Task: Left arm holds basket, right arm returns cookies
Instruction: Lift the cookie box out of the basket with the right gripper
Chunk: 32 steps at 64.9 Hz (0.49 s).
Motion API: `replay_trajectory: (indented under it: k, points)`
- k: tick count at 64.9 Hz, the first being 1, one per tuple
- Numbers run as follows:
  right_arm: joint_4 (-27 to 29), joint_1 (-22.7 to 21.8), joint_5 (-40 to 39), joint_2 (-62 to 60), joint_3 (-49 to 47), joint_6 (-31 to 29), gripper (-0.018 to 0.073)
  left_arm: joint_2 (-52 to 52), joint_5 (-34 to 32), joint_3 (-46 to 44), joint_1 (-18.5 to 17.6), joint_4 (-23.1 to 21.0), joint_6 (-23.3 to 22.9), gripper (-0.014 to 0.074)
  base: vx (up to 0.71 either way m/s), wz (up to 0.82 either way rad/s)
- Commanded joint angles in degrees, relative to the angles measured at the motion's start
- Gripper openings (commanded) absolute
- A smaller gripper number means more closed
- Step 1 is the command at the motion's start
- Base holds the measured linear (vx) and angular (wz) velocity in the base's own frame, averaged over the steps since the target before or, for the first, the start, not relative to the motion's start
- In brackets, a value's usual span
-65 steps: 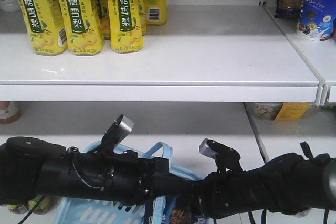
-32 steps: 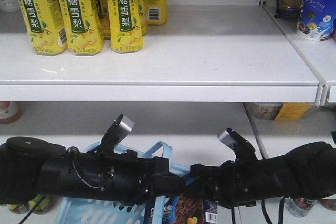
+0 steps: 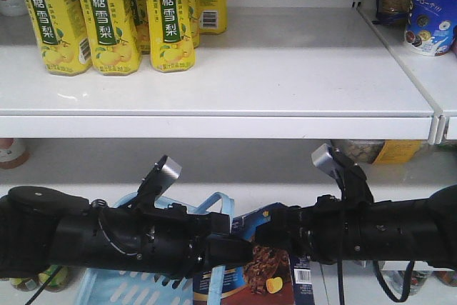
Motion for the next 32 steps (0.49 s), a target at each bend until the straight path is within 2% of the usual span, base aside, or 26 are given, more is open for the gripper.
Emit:
replay_trajectory:
  k: [1,32]
  points:
    - [-1.05,-0.51,-1.69,-3.83,-1.45,2.42,0.0178,-2.0,1.93,-1.63,-0.05,-4.0,1.13,-0.0006,0.0,0.0]
    - [-21.38,-1.1,-3.11,-19.07,-1.45,17.96,0.0178,-2.0,1.93,-1.63,-0.05,-4.0,1.13,-0.0006,0.0,0.0]
